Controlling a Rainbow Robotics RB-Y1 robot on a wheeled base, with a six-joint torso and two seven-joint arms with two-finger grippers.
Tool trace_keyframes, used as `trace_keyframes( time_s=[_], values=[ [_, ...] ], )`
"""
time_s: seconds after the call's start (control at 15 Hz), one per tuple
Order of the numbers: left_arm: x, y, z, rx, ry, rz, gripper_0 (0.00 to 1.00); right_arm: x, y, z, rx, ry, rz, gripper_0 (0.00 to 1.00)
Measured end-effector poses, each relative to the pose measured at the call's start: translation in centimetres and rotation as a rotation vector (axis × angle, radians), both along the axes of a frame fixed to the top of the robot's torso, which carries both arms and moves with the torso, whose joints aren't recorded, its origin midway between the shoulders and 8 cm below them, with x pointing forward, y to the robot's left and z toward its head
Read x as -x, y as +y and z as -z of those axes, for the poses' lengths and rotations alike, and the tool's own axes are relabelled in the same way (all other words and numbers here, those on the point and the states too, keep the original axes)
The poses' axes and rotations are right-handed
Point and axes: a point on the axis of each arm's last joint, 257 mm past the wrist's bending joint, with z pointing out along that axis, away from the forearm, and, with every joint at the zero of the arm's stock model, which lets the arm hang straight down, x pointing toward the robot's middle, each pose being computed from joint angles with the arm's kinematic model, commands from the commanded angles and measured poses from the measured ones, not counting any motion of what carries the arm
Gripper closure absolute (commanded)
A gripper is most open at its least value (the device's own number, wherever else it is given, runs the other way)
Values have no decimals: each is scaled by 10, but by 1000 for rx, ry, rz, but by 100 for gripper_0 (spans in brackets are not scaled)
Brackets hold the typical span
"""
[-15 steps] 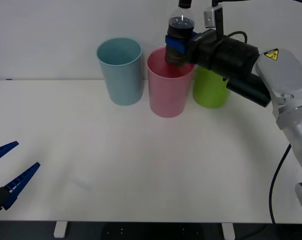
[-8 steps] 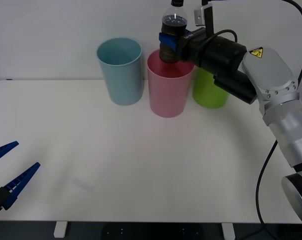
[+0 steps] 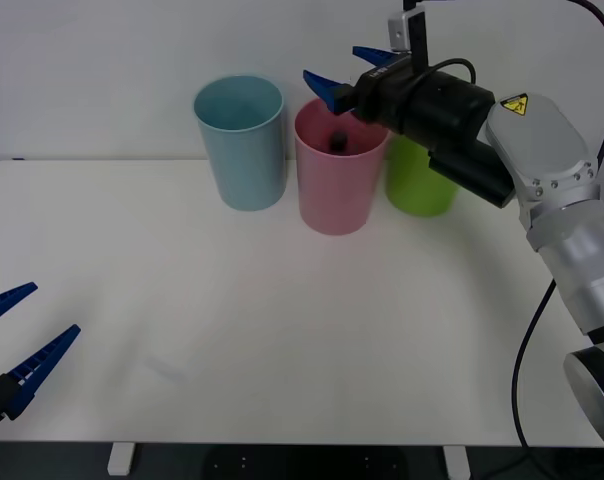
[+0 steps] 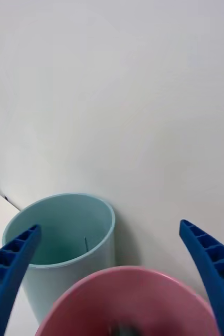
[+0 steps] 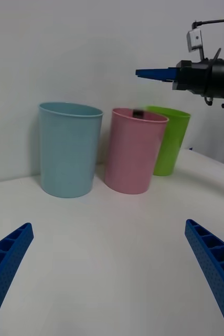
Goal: Grasp the object on the table and drop it into the matching bin: aluminum can to the light blue bin, PET bottle to the pink bin.
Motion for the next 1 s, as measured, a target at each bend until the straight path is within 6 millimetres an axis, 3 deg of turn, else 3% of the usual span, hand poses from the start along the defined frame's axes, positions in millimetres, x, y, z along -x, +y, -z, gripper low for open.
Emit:
trace_keyframes(
  time_s=[0.33, 0.67, 1.0],
  values=[
    [0, 0, 0, 0, 0, 0, 0, 8, -13, -3, -25, -13, 0, 0],
    [0, 0, 0, 0, 0, 0, 0, 36, -31, -5, -26, -57, -9, 0],
    [0, 0, 0, 0, 0, 0, 0, 66, -53, 7, -27, -69, -11, 0]
  ],
)
